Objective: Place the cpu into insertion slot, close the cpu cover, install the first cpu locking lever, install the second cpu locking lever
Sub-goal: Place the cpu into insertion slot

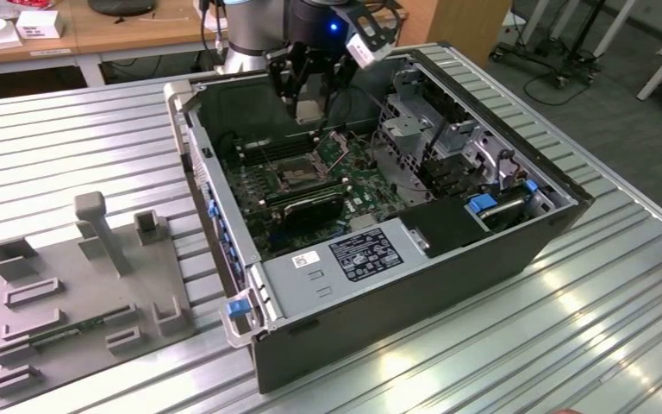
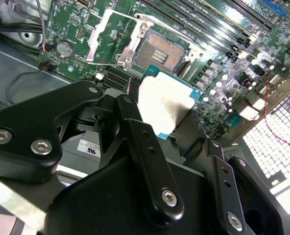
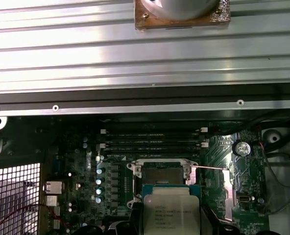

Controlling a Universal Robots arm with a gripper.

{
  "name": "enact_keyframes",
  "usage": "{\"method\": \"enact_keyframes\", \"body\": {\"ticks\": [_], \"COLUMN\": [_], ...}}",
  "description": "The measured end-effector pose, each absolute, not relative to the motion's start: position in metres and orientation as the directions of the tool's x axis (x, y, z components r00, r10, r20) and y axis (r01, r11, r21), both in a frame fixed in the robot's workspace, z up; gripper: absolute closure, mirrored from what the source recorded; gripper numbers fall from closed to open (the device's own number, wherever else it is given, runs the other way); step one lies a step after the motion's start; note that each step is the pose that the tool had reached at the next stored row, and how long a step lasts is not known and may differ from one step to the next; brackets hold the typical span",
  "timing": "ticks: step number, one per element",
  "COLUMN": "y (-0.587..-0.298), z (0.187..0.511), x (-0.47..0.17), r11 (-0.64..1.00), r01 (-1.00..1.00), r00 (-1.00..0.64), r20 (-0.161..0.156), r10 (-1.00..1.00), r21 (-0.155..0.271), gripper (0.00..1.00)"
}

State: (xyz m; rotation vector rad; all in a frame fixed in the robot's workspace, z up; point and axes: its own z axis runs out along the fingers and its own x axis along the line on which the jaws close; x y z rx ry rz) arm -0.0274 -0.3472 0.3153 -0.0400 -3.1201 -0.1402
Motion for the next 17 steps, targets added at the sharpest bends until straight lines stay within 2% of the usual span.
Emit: {"method": "enact_keyframes", "body": {"ticks": [17], "y": [-0.3472], "z": [0.3076], "x": [-0.028], "r11": [0.996], "r01": [0.026], "r00": [-1.0], "r20": [0.019], "r10": [0.025], "r21": [0.089], "gripper": [0.46]}}
